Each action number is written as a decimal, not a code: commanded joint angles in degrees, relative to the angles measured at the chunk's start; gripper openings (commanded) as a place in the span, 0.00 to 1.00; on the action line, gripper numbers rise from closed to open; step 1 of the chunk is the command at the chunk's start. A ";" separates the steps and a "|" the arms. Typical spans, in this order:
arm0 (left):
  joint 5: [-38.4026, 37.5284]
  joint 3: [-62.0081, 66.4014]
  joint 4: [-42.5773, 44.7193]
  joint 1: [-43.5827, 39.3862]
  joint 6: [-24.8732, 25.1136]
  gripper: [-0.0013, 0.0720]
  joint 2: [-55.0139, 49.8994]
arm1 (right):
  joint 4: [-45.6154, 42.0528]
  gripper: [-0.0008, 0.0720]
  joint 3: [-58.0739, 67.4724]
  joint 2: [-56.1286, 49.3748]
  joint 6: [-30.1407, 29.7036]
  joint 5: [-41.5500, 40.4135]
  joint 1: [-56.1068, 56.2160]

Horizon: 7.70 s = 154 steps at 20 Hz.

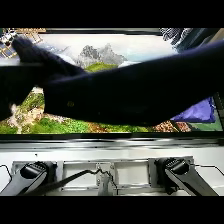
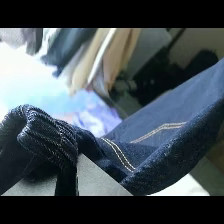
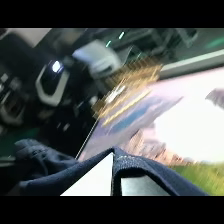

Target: Fold the clothes and pants, and hang the long-sleeved shirts on hangers.

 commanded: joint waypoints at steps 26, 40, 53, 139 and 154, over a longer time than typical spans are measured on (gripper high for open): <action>21.29 -7.85 39.45 9.25 -23.82 0.07 -51.47 | -9.97 0.05 -7.19 -52.74 -23.26 -4.20 -1.97; 13.66 -15.54 41.46 10.93 -21.42 0.71 -48.11 | -12.92 0.81 -29.66 -43.21 -16.22 -19.23 -2.14; 22.03 -15.56 16.15 10.86 -12.61 0.70 -42.18 | 41.11 0.99 -20.26 -55.49 -47.23 -13.73 -26.84; 13.20 -15.65 13.00 4.33 0.24 0.68 -38.10 | -10.05 0.05 -15.63 -30.49 -5.16 11.56 -63.82; 10.95 -15.65 12.96 4.31 1.90 0.68 -38.10 | -27.36 0.81 -48.39 -23.12 -19.15 11.63 -63.82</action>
